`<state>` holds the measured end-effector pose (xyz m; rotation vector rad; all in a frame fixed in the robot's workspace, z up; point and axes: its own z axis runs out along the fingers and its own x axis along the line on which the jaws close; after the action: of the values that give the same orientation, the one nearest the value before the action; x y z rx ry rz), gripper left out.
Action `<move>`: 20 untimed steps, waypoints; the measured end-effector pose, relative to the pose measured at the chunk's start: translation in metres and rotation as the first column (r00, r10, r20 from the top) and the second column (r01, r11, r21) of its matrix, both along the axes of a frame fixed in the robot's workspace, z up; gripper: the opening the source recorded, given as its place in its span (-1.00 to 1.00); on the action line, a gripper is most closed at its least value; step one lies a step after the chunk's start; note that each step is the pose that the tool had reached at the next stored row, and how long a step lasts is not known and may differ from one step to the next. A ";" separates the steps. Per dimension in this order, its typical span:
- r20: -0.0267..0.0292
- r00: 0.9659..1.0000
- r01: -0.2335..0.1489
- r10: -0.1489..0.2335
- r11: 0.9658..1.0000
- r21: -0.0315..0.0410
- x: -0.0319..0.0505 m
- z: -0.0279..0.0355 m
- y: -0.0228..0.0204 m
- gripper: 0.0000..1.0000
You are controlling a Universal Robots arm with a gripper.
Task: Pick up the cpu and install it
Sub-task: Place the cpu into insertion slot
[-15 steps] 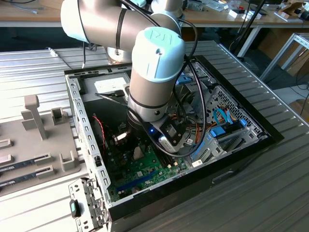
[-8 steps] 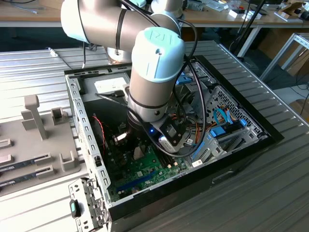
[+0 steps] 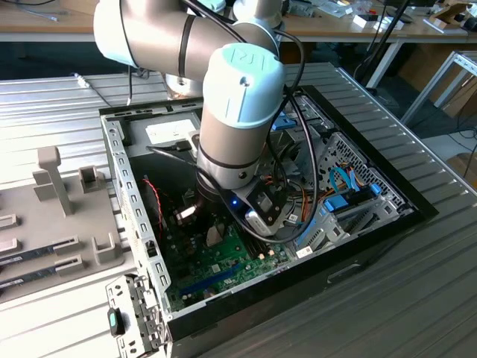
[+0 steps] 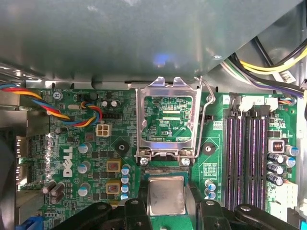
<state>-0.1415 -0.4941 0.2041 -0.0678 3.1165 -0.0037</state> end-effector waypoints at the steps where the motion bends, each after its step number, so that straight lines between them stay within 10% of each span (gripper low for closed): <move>1: 0.000 1.000 0.000 0.000 1.000 0.000 -0.0001 0.0000 -0.0005 -0.13; 20: 0.000 1.000 0.000 0.000 1.000 0.004 -0.0001 0.0020 0.0001 -0.22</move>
<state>-0.1416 -0.4941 0.2061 -0.0678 3.1164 0.0029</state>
